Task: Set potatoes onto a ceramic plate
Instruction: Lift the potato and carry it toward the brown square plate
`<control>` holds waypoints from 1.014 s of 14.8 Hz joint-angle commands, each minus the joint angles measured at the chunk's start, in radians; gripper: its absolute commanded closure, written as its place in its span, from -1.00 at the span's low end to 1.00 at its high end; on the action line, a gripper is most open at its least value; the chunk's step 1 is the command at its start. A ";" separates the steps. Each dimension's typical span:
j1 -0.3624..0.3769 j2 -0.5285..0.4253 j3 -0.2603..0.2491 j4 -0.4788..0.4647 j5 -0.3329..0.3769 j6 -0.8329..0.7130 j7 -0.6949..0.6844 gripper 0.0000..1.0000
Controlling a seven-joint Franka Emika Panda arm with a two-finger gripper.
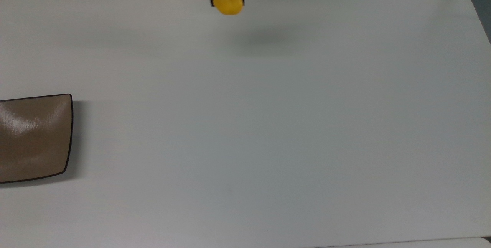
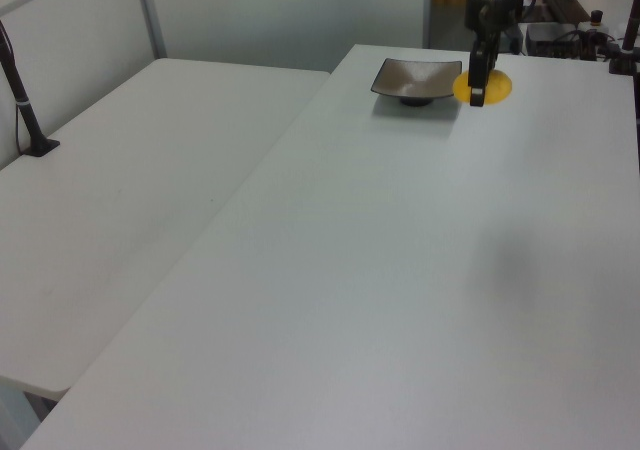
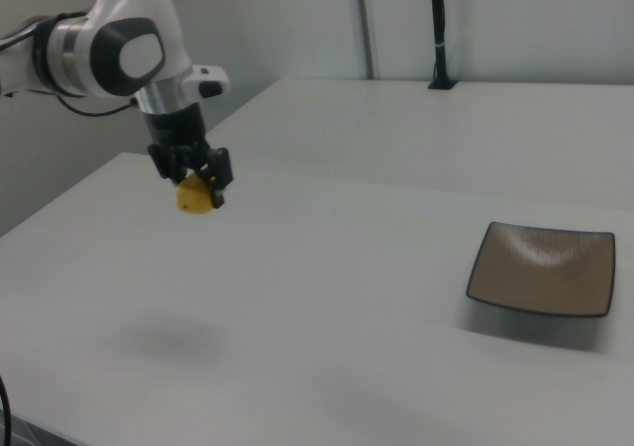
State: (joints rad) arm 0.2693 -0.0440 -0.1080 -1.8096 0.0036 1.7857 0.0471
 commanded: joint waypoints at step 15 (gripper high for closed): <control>-0.444 0.363 0.001 0.216 0.019 0.613 -0.378 0.78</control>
State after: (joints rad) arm -0.1232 0.2212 -0.1125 -1.6672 0.0036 2.2619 -0.3096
